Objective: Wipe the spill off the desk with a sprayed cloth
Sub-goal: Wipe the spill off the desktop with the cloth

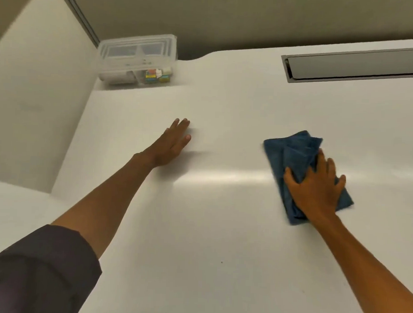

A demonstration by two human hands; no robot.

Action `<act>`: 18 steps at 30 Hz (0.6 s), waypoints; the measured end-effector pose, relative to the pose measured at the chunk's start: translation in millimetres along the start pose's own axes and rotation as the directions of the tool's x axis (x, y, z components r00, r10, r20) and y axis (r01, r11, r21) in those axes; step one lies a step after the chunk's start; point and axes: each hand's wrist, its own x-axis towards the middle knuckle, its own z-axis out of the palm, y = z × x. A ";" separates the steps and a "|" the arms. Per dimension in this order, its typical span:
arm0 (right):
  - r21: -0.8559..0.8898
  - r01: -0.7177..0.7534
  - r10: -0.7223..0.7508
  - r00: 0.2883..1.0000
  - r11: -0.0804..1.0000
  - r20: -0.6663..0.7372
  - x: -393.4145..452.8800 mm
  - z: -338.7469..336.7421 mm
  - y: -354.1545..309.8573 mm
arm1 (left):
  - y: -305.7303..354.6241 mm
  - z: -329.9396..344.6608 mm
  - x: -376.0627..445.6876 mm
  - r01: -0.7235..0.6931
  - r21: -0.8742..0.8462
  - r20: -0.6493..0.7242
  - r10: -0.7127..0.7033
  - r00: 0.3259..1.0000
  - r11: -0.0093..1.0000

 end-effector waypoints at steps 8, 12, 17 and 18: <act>0.075 0.210 -0.208 0.977 0.975 -0.040 -52.8 28.0 -87.8 | -26.3 -35.1 -48.2 0.032 0.032 -0.093 -0.029 0.995 0.999; 0.138 0.429 -0.443 0.890 0.893 0.103 -146.1 51.4 -175.5 | -31.6 -39.3 -68.1 0.057 0.081 -0.092 -0.050 0.995 0.995; 0.111 0.549 -0.559 0.797 0.828 0.228 -241.8 70.5 -191.8 | -30.5 -18.2 -71.1 0.063 0.121 -0.034 -0.059 0.998 0.991; 0.102 0.562 -0.569 0.789 0.821 0.234 -250.0 70.2 -185.4 | -29.1 -12.4 -67.9 0.061 0.127 -0.027 -0.058 0.998 0.990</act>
